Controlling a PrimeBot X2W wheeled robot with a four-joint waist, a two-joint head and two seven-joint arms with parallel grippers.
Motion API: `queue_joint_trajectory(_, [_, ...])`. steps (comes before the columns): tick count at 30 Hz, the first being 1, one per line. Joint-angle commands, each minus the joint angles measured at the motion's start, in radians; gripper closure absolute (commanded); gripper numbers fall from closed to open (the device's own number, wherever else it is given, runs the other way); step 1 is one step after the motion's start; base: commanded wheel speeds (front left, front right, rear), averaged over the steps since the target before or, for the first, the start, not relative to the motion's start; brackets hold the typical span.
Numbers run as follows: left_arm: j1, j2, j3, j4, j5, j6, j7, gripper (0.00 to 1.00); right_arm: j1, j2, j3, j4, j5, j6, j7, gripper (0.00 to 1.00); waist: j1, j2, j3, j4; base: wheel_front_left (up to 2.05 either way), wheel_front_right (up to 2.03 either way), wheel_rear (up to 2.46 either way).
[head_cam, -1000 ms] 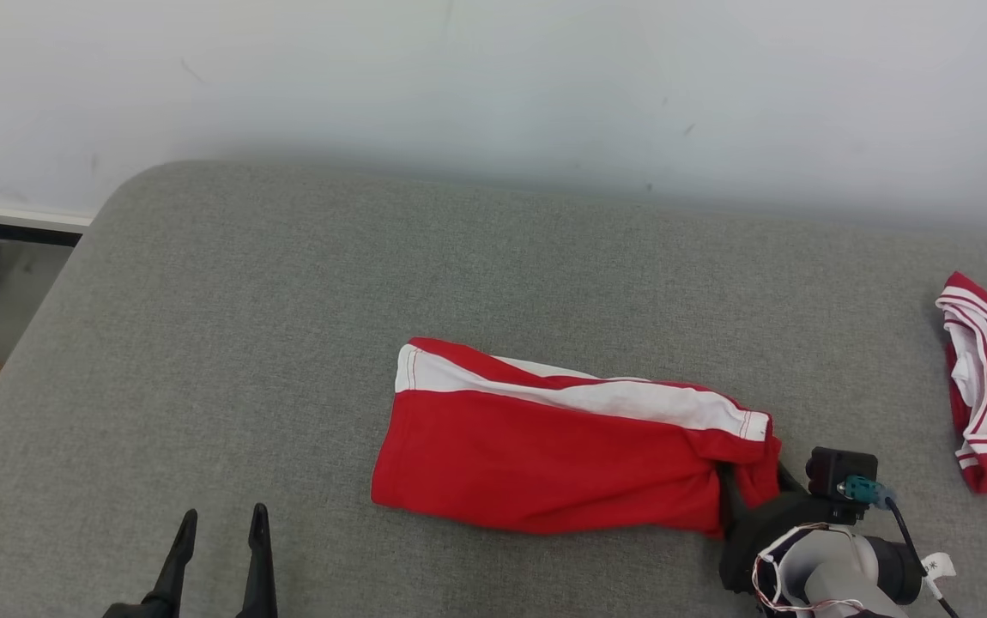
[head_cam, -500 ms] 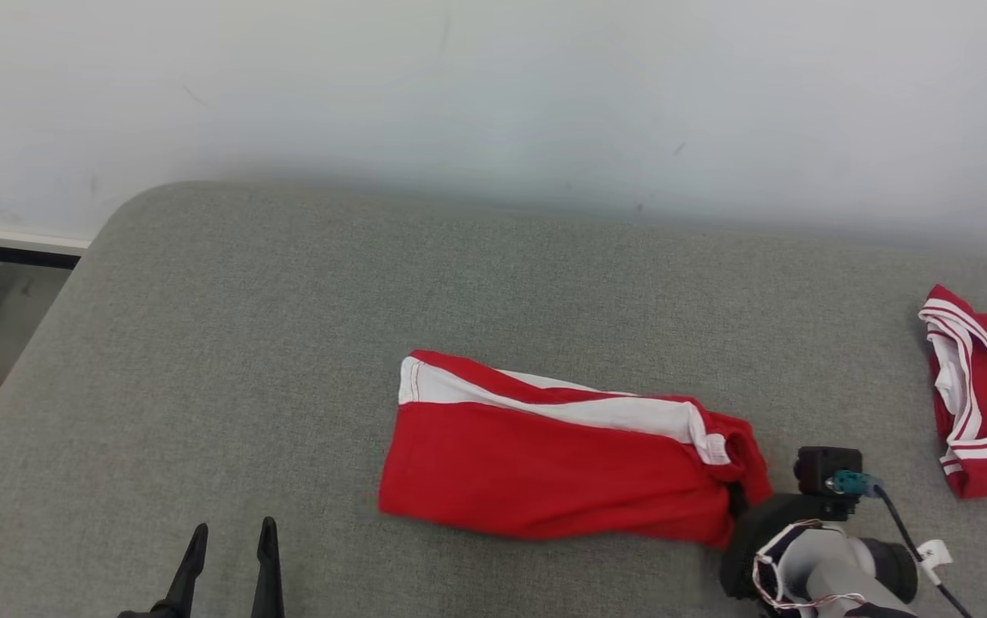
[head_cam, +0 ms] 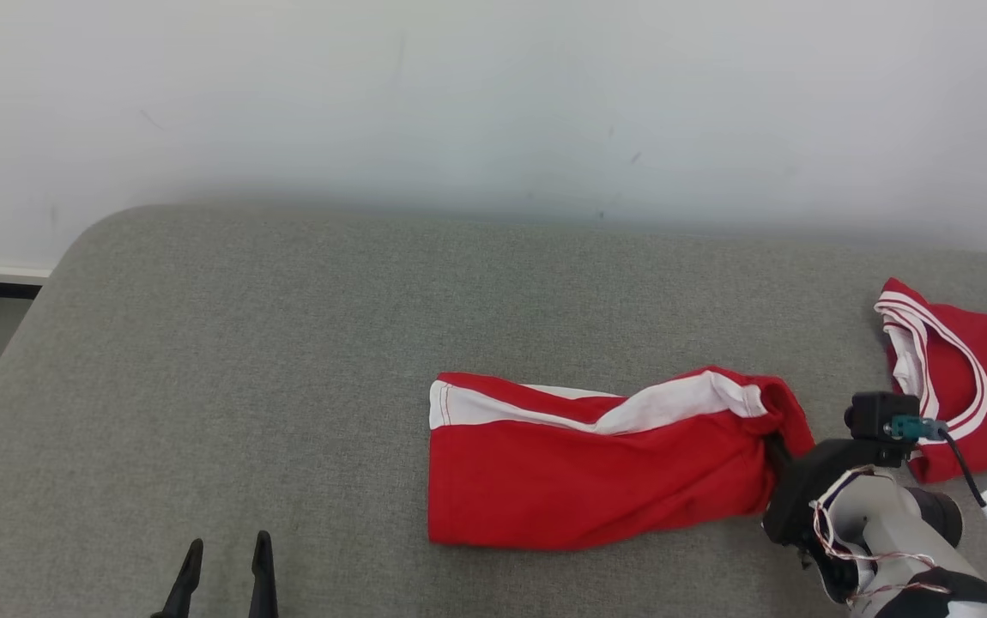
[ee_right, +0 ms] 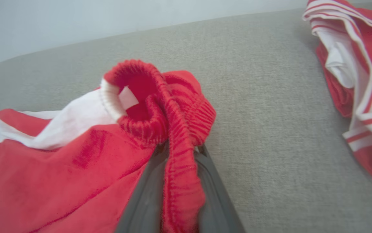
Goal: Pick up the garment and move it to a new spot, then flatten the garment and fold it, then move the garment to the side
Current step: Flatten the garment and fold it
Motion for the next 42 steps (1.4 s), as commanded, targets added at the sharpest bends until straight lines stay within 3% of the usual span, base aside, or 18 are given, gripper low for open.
queue_joint_trajectory(1, [0.015, -0.001, 0.004, 0.005, -0.004, -0.005, -0.004, 0.0, 0.011, -0.007, 0.026, -0.074, 0.079, -0.002, 0.052, 1.0, 0.0, -0.0001, -0.002, -0.009, 0.0, 0.0, 0.0])
queue_joint_trajectory(9, [0.009, -0.001, -0.001, 0.014, -0.012, -0.006, -0.004, 0.0, 0.038, -0.03, 0.072, -0.379, 0.409, -0.002, 0.32, 1.0, 0.0, -0.0001, -0.004, -0.008, 0.0, 0.0, 0.0])
queue_joint_trajectory(15, [0.001, -0.001, -0.013, 0.027, -0.023, -0.006, -0.004, 0.0, 0.03, 0.009, 0.056, -0.459, 0.521, -0.002, 0.462, 1.0, 0.0, -0.0001, -0.003, 0.015, 0.0, 0.0, 0.0])
queue_joint_trajectory(27, [-0.037, -0.001, -0.079, 0.05, -0.051, 0.006, -0.004, 0.0, -0.111, 0.163, 0.035, -0.278, 0.478, -0.002, 0.53, 1.0, 0.0, -0.0001, 0.028, 0.081, 0.0, 0.0, 0.0])
queue_joint_trajectory(34, [-0.055, 0.0, -0.122, 0.063, -0.069, 0.012, -0.004, 0.0, -0.176, 0.18, 0.073, -0.165, 0.454, -0.002, 0.488, 1.0, 0.0, -0.0001, 0.046, 0.118, 0.0, 0.0, 0.0])
queue_joint_trajectory(42, [-0.073, -0.001, -0.162, 0.072, -0.088, 0.021, -0.004, 0.0, -0.209, 0.18, 0.245, -0.092, 0.531, -0.001, 0.402, 1.0, 0.0, -0.0001, 0.063, 0.155, 0.0, 0.0, 0.0])
